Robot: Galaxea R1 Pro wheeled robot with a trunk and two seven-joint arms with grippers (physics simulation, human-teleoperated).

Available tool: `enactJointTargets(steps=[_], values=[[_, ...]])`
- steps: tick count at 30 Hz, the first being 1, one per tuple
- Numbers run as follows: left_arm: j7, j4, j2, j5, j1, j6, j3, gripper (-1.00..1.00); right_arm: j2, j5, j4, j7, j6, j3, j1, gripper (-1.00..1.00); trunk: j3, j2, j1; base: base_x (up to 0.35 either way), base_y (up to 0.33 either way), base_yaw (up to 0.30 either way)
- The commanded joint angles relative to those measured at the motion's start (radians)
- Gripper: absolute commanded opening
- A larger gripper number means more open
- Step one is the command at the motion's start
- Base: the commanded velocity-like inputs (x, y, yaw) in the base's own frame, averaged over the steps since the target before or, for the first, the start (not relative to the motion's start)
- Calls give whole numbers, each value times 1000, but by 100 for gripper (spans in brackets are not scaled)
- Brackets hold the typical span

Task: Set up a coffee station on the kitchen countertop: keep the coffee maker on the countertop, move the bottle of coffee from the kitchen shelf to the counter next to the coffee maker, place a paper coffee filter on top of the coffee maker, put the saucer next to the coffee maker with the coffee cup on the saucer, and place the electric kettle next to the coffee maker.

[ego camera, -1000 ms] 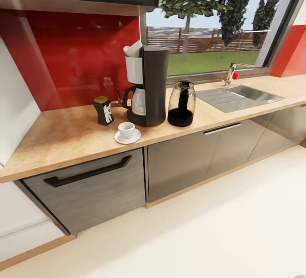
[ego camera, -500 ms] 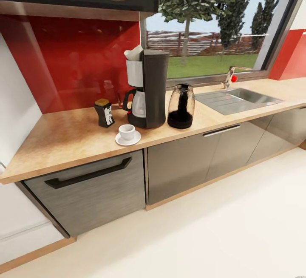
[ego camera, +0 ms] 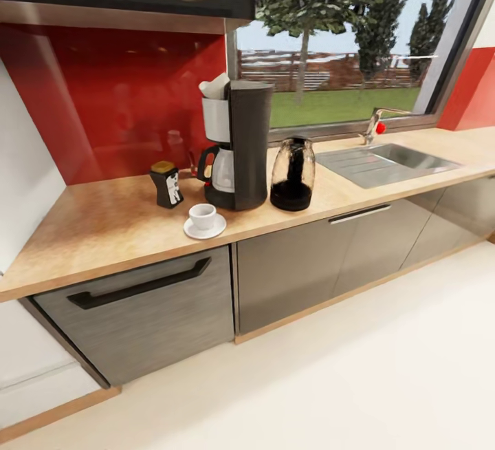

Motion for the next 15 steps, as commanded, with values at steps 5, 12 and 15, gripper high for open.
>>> enactJointTargets(steps=[5,12,15], values=[[-1,0,0,25,-1,-6,-6,100,0,-8,1,1,-4,6,-1,100,-1,0,0,59,-47,217],[0,-1,0,30,-1,-6,-4,100,0,-8,1,0,-4,6,-1,100,-1,0,0,24,-8,257],[0,-1,0,30,-1,-6,-3,100,0,-9,1,0,-4,6,-1,100,-1,0,0,209,-48,110]])
